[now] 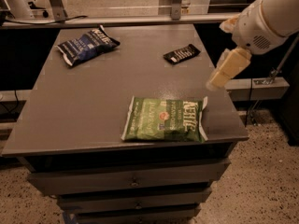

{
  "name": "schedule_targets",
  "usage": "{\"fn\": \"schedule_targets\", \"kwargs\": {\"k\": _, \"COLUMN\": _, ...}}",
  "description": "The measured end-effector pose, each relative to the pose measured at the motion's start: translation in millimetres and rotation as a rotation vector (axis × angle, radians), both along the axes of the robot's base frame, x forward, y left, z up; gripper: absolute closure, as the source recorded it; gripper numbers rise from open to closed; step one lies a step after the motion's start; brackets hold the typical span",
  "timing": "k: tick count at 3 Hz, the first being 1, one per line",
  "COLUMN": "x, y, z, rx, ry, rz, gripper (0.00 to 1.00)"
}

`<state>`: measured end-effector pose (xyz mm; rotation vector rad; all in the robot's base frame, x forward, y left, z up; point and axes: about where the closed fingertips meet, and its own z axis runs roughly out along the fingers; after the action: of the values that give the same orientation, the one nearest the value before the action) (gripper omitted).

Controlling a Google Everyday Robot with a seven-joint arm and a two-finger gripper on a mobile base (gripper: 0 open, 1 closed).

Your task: Move rxbar chocolate near green jalapeno chip bag

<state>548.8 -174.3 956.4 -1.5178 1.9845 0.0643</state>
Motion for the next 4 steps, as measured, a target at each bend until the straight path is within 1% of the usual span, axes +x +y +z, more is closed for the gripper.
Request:
{"fn": "schedule_targets", "kwargs": {"k": 1, "x": 46, "y": 16, "z": -17, "rx": 0.124, "ry": -0.003, "rz": -0.018, "gripper": 0.0}}
{"fn": "schedule_targets", "kwargs": {"k": 2, "x": 92, "y": 29, "z": -36, "rx": 0.237, "ry": 0.014, "rz": -0.056, "gripper": 0.0}}
{"fn": "schedule_targets", "kwargs": {"k": 3, "x": 130, "y": 40, "z": -55, "rx": 0.327, "ry": 0.034, "rz": -0.103, "gripper": 0.0}}
{"fn": "schedule_targets", "kwargs": {"k": 4, "x": 162, "y": 42, "z": -77, "rx": 0.402, "ry": 0.054, "rz": -0.164, "gripper": 0.0}}
